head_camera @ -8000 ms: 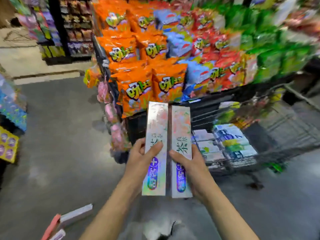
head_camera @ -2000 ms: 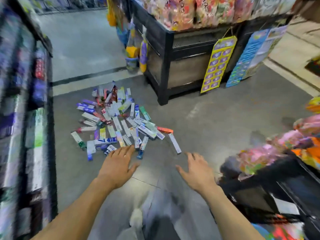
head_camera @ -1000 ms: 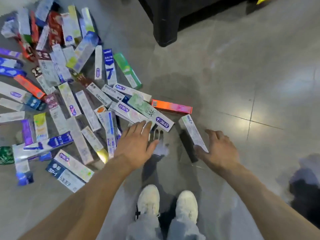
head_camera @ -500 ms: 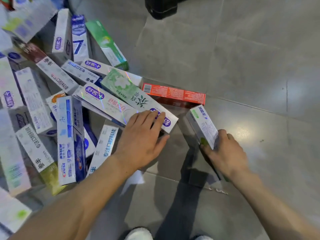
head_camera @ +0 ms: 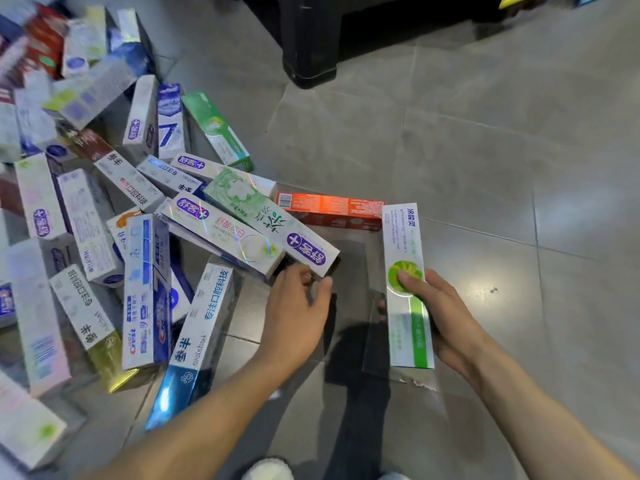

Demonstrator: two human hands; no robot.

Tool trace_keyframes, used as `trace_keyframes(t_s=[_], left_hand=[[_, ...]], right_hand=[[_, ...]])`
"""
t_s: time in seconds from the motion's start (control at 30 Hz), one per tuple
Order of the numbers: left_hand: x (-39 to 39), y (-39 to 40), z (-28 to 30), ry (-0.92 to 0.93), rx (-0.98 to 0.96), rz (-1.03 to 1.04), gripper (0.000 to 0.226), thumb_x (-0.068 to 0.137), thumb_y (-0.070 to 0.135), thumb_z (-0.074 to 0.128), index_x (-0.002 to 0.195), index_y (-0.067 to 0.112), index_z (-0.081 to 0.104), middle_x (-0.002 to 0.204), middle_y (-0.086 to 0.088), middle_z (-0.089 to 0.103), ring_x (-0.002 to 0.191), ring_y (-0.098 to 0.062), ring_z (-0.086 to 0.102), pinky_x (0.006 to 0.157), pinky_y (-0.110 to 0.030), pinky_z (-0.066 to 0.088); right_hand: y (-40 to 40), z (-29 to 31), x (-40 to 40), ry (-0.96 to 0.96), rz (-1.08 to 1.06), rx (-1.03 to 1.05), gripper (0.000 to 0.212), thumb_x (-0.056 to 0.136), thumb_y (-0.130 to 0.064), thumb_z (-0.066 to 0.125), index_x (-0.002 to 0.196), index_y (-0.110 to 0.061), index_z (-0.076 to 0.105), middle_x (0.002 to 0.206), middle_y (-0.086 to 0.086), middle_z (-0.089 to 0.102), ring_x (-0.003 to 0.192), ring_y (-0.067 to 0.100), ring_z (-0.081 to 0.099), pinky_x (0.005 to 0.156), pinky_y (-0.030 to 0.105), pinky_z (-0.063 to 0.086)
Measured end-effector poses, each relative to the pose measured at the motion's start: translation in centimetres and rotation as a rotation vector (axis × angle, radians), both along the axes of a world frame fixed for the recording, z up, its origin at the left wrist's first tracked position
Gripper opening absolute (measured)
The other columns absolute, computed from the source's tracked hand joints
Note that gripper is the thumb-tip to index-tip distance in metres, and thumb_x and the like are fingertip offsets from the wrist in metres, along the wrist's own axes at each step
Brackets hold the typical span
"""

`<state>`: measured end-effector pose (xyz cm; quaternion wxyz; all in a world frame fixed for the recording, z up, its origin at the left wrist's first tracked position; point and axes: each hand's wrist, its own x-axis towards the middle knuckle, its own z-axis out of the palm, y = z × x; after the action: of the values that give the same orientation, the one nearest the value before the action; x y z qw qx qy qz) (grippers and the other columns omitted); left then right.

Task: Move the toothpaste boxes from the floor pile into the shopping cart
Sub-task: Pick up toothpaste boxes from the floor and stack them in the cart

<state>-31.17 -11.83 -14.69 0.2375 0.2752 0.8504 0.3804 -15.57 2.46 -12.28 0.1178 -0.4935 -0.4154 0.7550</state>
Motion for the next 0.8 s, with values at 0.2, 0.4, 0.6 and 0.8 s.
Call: trace_keyframes(t_s=[0.2,0.4,0.6,0.8], left_hand=[[-0.6,3.7,-2.0,-0.737,0.213,0.537,0.049,0.080,0.050,0.076,0.114,0.016,0.066,0.108,-0.005,0.074,0.109,-0.026,0.066,0.100,-0.041,0.051],[-1.8,7.8,-1.6,-0.873,0.470,0.940,0.038,0.086,0.024,0.080,0.115,0.018,0.057,0.103,0.001,0.071,0.080,-0.010,0.070,0.070,-0.029,0.059],[-1.7,6.1,-3.9,-0.890,0.468,0.821,0.038,0.083,0.016,0.081,0.116,0.012,0.063,0.109,-0.007,0.075,0.088,-0.018,0.074,0.074,-0.034,0.061],[-0.9,2.4,-1.3,-0.996,0.378,0.609,0.022,0.089,0.013,0.073,0.092,0.015,0.052,0.080,-0.002,0.074,0.064,-0.012,0.069,0.062,-0.033,0.053]], right_hand=[[0.1,0.7,0.3,0.039,-0.042,-0.059,0.042,0.084,-0.023,0.070,0.119,-0.013,0.050,0.104,0.025,0.067,0.102,0.047,0.060,0.103,0.071,0.040],[-0.6,0.5,0.5,0.097,-0.053,-0.121,0.034,0.086,-0.026,0.064,0.114,-0.014,0.050,0.105,0.022,0.070,0.091,0.036,0.066,0.095,0.055,0.051],[0.0,0.4,0.7,0.118,0.003,-0.119,0.050,0.078,-0.021,0.076,0.119,-0.007,0.051,0.104,0.018,0.072,0.085,0.027,0.070,0.074,0.038,0.061],[-0.6,1.3,0.3,0.067,0.030,-0.155,0.062,0.073,-0.026,0.078,0.125,-0.002,0.058,0.091,0.017,0.069,0.075,0.029,0.066,0.074,0.040,0.059]])
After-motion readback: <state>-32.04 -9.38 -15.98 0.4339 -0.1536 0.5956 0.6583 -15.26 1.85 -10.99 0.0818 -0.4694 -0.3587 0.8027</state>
